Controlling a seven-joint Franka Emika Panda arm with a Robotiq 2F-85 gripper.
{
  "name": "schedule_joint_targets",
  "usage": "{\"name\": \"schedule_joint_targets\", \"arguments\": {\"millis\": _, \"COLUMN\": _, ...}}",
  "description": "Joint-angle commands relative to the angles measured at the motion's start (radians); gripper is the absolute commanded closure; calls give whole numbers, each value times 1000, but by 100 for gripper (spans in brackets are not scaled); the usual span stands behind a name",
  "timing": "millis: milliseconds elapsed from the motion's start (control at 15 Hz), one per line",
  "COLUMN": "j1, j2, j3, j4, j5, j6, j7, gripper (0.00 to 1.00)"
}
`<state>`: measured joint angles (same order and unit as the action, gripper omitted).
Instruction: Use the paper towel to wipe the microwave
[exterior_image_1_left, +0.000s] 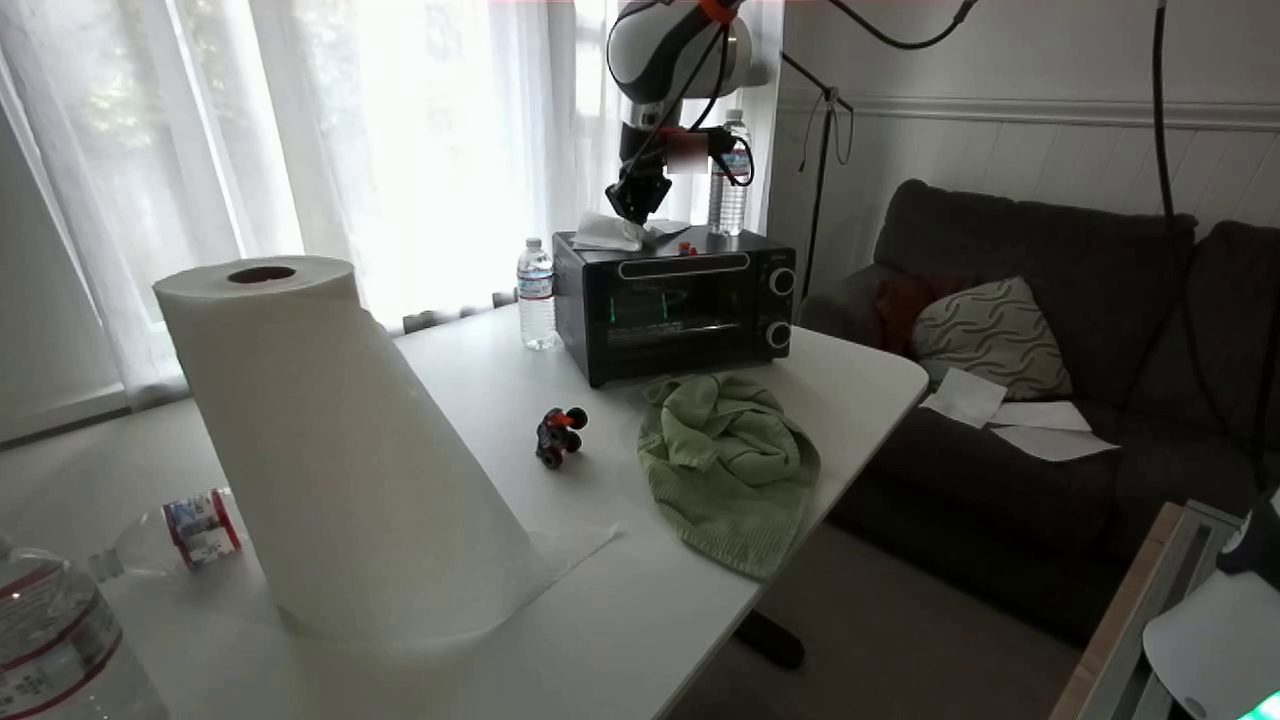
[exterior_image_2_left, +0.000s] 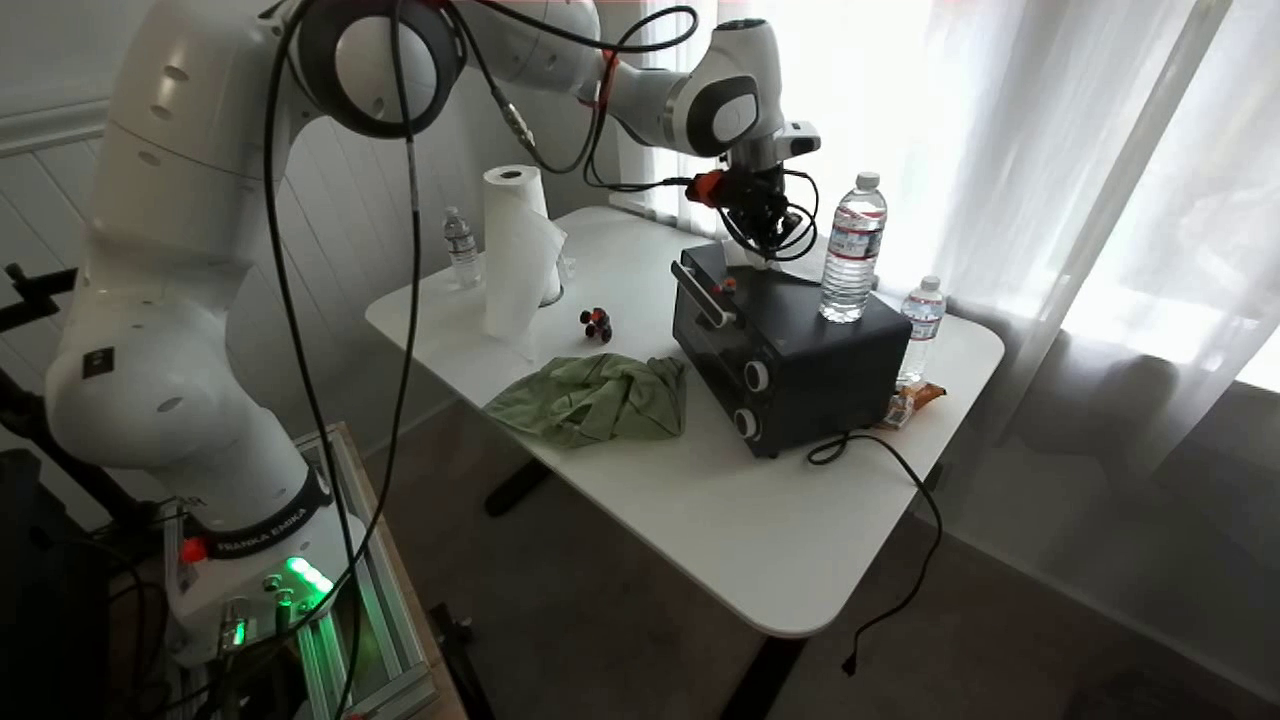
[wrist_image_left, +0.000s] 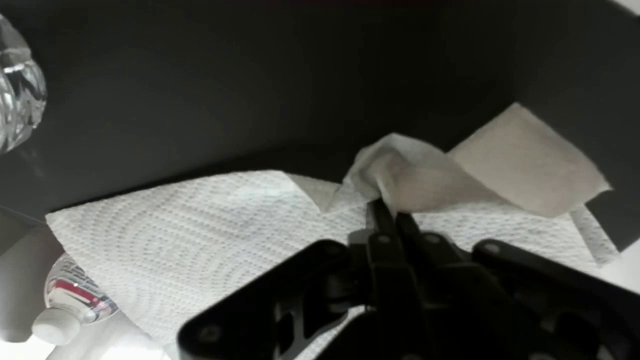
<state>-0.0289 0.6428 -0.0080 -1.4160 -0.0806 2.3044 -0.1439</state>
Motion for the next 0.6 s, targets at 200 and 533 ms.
{"name": "schedule_joint_targets", "arguments": {"millis": 200, "j1": 0, "j2": -45, "j3": 65, "j4": -37, "j5": 43, "j6": -149, "j7": -55, "gripper": 96}}
{"name": "schedule_joint_targets", "arguments": {"millis": 533, "j1": -8, "j2": -65, "j3": 114, "j4": -39, "j5": 108, "j6": -256, "j7": -113, "gripper": 96}}
